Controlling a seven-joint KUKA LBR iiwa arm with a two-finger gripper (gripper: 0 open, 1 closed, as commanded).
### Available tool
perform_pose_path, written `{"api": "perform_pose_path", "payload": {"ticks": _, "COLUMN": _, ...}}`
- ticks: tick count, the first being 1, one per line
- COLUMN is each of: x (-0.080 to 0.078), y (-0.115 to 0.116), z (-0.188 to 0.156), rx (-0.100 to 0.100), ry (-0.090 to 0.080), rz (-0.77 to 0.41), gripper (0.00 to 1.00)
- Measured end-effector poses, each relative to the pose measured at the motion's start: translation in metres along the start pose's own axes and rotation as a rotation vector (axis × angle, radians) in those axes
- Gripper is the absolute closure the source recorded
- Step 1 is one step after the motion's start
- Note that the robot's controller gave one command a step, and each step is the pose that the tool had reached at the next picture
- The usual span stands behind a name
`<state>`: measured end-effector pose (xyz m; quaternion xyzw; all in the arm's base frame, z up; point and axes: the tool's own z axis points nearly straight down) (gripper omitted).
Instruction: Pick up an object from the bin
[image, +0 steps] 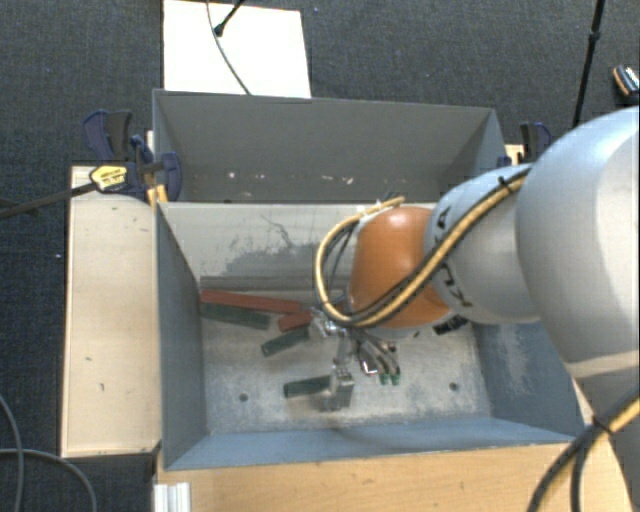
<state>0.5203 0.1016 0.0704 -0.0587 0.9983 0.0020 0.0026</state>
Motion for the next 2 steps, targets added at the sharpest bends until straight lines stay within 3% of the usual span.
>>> {"api": "perform_pose_path", "payload": {"ticks": 1, "x": 0.001, "y": -0.004, "z": 0.0, "rx": 0.003, "ry": 0.002, "rz": 0.001, "gripper": 1.0}}
{"api": "perform_pose_path", "payload": {"ticks": 2, "x": -0.007, "y": 0.026, "z": -0.159, "rx": 0.002, "ry": -0.006, "rz": -0.145, "gripper": 1.0}}
